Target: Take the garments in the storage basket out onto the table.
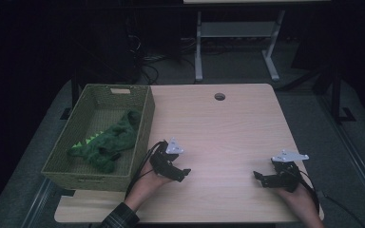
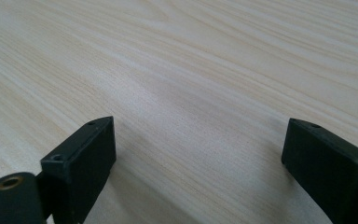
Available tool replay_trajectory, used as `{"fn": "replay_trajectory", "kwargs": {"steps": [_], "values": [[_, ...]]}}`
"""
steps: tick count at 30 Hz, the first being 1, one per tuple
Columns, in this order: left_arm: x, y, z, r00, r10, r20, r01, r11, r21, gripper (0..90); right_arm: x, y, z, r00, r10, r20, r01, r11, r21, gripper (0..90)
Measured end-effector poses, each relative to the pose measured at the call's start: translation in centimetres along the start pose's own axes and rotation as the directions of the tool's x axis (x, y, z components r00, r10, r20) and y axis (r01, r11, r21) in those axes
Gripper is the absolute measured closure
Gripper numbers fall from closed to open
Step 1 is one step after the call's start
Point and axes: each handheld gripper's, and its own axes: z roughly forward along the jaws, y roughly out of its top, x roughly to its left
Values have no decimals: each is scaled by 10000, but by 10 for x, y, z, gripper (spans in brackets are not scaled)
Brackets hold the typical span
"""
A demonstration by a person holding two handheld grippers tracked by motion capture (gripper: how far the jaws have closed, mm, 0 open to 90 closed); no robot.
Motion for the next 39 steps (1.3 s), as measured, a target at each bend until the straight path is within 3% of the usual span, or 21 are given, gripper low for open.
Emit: {"fn": "replay_trajectory", "kwargs": {"steps": [15,39], "values": [[2,11,-10,9999,130,64,-129,9999,-27,138,0,0,0,10000,2,2,-2,10000,-12,95],[11,35,-36,9987,266,433,-241,9981,-569,138,0,0,0,10000,-38,14,38,10000,-33,95]]}}
